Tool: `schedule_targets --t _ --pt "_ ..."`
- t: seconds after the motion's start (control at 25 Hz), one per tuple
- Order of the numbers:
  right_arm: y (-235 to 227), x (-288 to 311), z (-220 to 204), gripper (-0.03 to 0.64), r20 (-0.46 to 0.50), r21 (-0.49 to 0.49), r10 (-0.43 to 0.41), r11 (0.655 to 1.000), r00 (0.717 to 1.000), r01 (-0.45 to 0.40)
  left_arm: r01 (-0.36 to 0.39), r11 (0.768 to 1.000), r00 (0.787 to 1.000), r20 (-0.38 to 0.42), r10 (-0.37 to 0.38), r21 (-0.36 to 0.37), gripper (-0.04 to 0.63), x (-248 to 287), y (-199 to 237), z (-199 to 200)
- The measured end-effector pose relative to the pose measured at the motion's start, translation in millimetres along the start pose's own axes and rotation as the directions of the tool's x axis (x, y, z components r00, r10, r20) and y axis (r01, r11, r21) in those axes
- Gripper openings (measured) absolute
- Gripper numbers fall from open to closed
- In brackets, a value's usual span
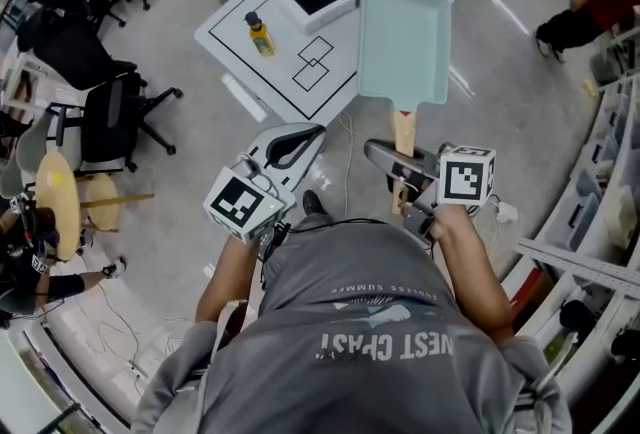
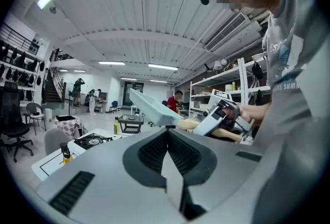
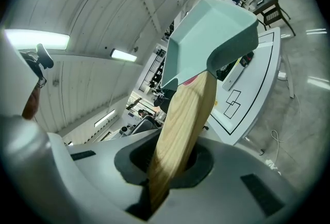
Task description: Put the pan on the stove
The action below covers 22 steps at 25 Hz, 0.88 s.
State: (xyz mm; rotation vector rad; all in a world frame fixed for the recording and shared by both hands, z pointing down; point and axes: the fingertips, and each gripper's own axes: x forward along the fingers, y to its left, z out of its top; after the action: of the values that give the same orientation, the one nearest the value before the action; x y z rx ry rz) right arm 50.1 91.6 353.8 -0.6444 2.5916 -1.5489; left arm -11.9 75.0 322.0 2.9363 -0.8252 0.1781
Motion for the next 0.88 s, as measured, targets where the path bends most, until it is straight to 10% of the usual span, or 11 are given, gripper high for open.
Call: schedule_targets --t 0.88 --pt "13.5 62.4 25.4 0.032 0.104 -0.014 -0.068 0.997 0.992 0.069 0.084 0.996 0.994 0.063 -0.084 0.009 -0.002 -42.0 70.7 4.0"
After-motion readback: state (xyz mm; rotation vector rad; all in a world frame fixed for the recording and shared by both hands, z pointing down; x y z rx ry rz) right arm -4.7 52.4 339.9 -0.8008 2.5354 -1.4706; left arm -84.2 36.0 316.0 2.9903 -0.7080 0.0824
